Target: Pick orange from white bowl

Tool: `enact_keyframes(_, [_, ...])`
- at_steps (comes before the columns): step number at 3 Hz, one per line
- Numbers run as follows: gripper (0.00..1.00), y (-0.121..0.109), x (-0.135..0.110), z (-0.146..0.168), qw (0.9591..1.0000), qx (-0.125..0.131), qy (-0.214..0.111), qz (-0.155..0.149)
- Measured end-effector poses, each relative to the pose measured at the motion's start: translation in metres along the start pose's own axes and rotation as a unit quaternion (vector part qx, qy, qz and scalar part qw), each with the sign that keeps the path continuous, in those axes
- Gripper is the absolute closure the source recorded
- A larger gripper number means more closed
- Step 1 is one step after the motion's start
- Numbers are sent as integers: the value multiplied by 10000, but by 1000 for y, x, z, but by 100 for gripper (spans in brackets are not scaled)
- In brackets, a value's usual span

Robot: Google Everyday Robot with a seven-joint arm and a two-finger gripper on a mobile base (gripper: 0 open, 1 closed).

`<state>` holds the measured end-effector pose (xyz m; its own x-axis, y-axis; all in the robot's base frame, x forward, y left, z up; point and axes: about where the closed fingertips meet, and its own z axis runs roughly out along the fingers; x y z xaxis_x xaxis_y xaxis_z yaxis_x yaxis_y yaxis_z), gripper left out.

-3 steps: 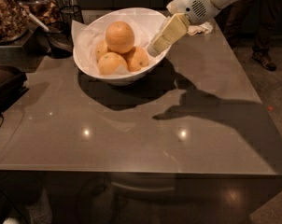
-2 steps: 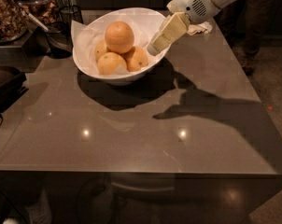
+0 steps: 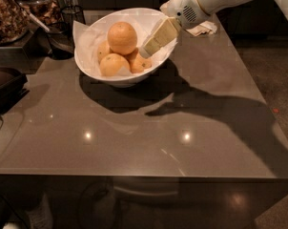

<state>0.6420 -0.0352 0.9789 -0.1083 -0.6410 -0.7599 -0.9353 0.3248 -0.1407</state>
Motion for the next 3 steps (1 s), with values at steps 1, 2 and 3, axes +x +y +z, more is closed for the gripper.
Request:
enact_keyframes(1, [0, -22, -20, 38, 9994, -71, -100, -337])
enact_keyframes(2, [0, -22, -21, 38, 9993, -70, -108, -342])
enact_keyframes(3, [0, -23, -23, 48, 9990, -79, -247, -359])
